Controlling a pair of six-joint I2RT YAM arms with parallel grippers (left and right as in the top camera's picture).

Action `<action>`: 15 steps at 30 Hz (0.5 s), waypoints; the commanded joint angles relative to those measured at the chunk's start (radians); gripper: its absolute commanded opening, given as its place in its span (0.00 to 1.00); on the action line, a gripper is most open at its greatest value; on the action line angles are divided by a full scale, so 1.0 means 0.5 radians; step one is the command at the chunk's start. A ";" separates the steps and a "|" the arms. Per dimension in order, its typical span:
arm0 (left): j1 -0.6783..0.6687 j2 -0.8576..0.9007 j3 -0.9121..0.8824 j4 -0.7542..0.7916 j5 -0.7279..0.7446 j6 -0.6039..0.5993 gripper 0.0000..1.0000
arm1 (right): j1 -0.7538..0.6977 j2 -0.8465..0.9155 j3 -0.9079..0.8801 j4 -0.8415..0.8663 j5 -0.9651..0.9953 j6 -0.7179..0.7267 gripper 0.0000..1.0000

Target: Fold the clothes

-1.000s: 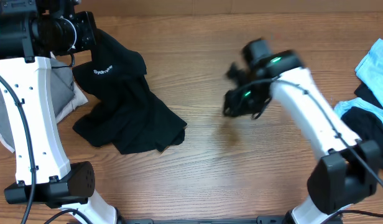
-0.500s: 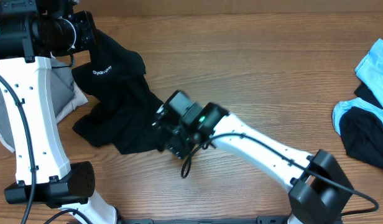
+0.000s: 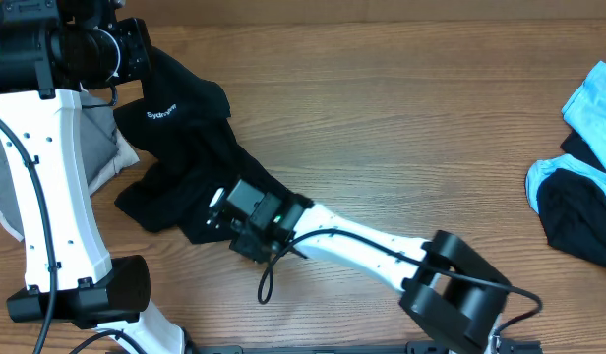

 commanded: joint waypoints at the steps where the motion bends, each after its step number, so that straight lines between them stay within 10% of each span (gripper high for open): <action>1: -0.006 -0.023 0.015 0.004 -0.011 -0.018 0.04 | 0.034 0.089 -0.009 0.046 0.068 0.009 0.62; 9: -0.006 -0.023 0.015 -0.012 -0.009 -0.018 0.04 | 0.035 0.136 -0.009 0.232 0.082 0.121 0.43; 15: -0.006 -0.023 0.015 -0.042 -0.010 -0.011 0.04 | 0.030 0.143 -0.009 0.245 0.239 0.120 0.48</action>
